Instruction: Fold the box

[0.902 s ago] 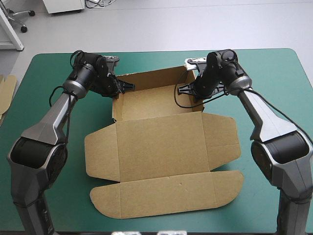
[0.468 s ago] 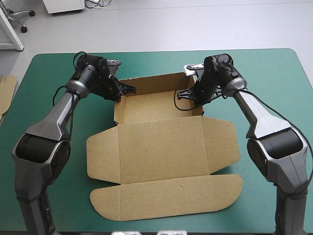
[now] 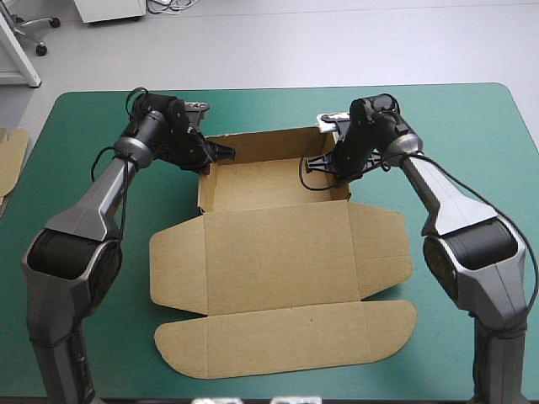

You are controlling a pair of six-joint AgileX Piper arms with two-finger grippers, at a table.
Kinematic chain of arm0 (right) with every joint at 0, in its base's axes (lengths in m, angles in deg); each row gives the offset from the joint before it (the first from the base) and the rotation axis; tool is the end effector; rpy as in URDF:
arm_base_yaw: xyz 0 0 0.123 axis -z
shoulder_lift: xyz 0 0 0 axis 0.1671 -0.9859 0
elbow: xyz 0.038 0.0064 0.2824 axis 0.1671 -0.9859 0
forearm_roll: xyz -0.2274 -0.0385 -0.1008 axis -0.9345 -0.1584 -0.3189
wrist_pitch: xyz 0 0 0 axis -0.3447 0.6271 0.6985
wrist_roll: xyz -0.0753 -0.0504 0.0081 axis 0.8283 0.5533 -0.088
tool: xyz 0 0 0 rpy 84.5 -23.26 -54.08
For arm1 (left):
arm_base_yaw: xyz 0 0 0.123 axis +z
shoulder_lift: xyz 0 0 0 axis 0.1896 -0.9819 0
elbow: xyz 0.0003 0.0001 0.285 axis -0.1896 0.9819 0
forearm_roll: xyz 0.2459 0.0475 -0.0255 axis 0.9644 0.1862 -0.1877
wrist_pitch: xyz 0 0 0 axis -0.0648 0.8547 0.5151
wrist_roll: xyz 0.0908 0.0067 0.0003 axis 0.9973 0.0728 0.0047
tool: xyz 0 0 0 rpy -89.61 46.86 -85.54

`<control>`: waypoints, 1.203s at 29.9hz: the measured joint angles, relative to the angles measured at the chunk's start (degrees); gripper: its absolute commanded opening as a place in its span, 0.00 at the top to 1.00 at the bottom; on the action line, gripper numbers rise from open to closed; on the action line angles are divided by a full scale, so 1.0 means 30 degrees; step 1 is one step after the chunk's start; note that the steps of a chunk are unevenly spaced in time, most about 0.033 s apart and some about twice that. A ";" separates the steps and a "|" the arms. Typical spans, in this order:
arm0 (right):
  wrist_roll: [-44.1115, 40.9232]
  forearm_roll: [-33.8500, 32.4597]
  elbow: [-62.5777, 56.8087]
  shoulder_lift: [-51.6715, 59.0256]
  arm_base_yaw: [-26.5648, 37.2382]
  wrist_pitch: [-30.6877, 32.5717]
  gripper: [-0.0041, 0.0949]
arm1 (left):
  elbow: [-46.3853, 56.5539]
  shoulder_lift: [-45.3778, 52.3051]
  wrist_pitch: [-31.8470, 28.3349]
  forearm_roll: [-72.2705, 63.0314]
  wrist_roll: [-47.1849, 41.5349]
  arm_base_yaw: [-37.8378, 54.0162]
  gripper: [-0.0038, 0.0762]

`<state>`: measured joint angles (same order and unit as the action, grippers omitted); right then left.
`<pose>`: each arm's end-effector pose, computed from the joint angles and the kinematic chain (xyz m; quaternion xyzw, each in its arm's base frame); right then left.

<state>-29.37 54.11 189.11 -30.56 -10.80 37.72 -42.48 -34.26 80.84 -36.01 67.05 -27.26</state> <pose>0.4212 0.1674 0.2691 -0.1026 0.9835 0.0882 0.1204 0.4229 -0.1306 0.2833 0.0711 0.9823 -0.0709 0.1583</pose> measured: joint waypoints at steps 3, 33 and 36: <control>0.0060 0.0006 0.0021 -0.0037 0.0017 0.0035 0.97 | 0.0000 0.0000 0.0000 -0.0023 0.0024 0.0009 0.97; 0.1156 0.0504 0.1057 -0.0544 -0.0001 -0.0137 0.44 | 0.0243 -0.0520 -0.1288 -0.0164 0.1500 0.0024 0.47; 0.1156 0.0504 0.1693 -0.0544 -0.0001 -0.0137 0.44 | 0.0243 -0.0301 -0.1743 -0.0164 0.1500 0.0024 0.47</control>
<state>-25.90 55.62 194.19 -32.19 -10.80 37.31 -41.75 -35.16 75.61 -36.50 71.55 -27.19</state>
